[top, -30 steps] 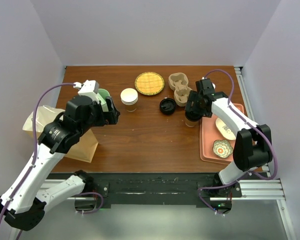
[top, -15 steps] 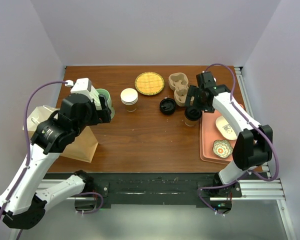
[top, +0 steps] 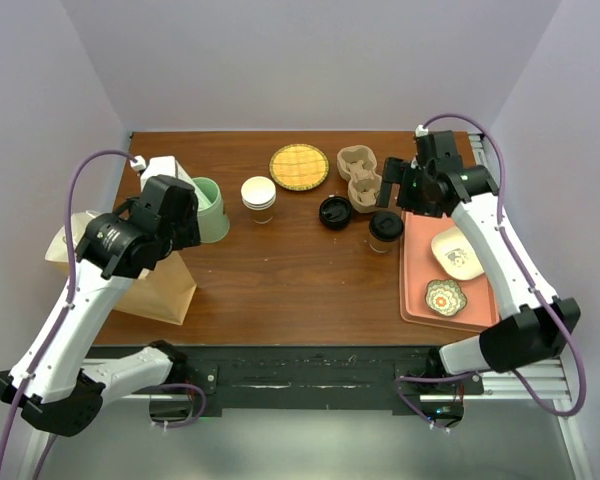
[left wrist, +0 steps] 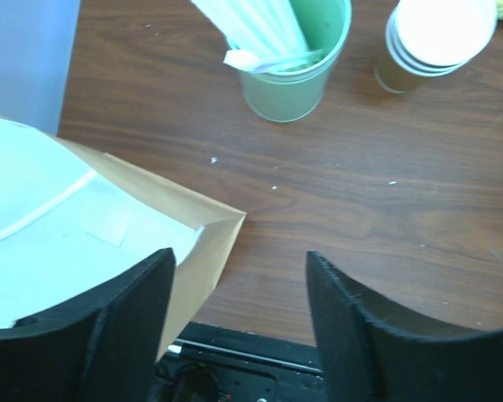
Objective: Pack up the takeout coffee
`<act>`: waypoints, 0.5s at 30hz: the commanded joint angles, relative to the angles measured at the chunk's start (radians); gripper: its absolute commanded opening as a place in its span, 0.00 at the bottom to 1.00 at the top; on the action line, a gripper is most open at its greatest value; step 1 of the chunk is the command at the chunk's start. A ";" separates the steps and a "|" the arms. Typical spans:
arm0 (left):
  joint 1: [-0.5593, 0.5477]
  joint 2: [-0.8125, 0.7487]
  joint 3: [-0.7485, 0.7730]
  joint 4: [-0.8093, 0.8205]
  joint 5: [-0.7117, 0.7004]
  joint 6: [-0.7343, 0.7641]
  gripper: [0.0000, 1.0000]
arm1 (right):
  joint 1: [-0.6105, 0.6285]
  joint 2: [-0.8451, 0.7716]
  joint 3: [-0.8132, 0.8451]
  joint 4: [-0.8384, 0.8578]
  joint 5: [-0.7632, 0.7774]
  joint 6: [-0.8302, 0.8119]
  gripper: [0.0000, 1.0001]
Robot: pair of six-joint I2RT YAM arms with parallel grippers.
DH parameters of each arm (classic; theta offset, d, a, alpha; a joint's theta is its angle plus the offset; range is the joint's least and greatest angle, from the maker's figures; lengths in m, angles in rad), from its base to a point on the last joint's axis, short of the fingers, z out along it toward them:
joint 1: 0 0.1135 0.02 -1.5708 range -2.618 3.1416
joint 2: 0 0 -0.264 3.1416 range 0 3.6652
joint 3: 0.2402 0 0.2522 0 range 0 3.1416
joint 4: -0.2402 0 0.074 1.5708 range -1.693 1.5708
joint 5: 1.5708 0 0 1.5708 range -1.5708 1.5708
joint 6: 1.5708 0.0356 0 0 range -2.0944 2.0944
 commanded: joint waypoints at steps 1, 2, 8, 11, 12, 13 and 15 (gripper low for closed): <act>0.033 -0.007 0.028 -0.033 -0.011 -0.023 0.66 | -0.002 -0.051 -0.026 -0.038 -0.142 -0.061 0.98; 0.035 0.002 0.031 -0.034 0.003 -0.020 0.67 | -0.002 -0.050 -0.011 -0.073 -0.155 -0.084 0.99; 0.058 0.005 -0.094 -0.034 -0.061 0.017 0.66 | 0.018 -0.068 0.000 -0.078 -0.208 -0.090 0.99; 0.064 0.007 -0.139 -0.034 -0.040 0.014 0.60 | 0.041 -0.077 -0.004 -0.069 -0.220 -0.080 0.98; 0.064 0.009 -0.143 -0.033 -0.039 0.014 0.58 | 0.048 -0.073 -0.001 -0.069 -0.220 -0.080 0.98; 0.064 0.012 -0.136 -0.033 -0.035 0.014 0.50 | 0.051 -0.071 0.003 -0.076 -0.219 -0.080 0.98; 0.066 0.027 -0.110 -0.033 -0.014 0.017 0.39 | 0.059 -0.068 0.014 -0.075 -0.222 -0.078 0.99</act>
